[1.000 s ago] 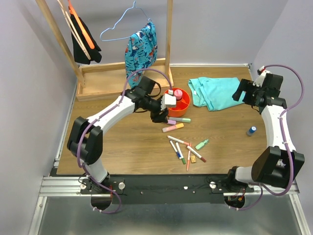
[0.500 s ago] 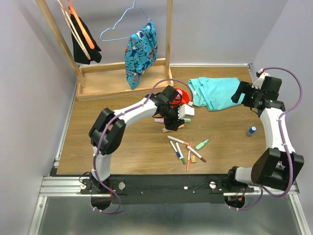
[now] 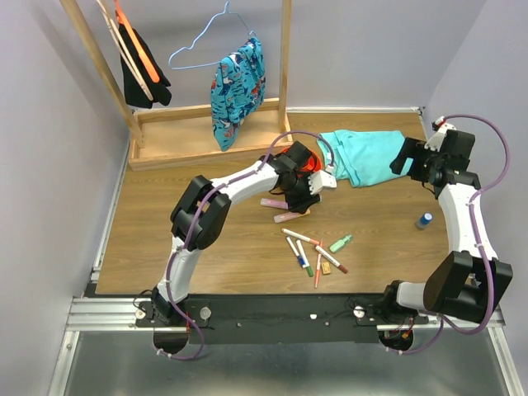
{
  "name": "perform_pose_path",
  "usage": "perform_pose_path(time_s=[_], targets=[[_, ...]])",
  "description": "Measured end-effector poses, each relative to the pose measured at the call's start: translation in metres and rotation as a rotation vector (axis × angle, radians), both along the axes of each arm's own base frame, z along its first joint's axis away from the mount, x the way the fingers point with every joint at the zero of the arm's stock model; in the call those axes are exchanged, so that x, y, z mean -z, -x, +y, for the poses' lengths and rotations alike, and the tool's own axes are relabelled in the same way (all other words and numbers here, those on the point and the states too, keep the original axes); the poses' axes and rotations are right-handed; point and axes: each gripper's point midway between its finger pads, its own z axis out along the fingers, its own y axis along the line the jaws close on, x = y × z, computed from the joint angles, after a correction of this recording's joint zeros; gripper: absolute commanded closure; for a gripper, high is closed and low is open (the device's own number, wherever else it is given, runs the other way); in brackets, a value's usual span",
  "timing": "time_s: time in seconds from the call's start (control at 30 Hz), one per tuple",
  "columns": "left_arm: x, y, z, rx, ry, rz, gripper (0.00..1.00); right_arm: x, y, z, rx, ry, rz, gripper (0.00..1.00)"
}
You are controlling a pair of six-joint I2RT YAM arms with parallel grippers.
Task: Sort the stationery into containers
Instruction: Pick up the stationery from the center of the board.
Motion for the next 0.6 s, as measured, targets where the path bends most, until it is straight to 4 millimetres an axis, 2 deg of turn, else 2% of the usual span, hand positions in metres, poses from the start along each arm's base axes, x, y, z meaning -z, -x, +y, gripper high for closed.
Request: perform_pose_path(time_s=[0.3, 0.6], targets=[[0.013, 0.007, -0.001, 0.002, -0.023, 0.029, 0.49, 0.003, 0.0, 0.0, 0.0, -0.001, 0.001, 0.04], [0.028, 0.011, 0.0, -0.005, -0.041, 0.053, 0.55, 0.015, 0.002, 0.001, 0.0, -0.008, 0.029, 0.05]])
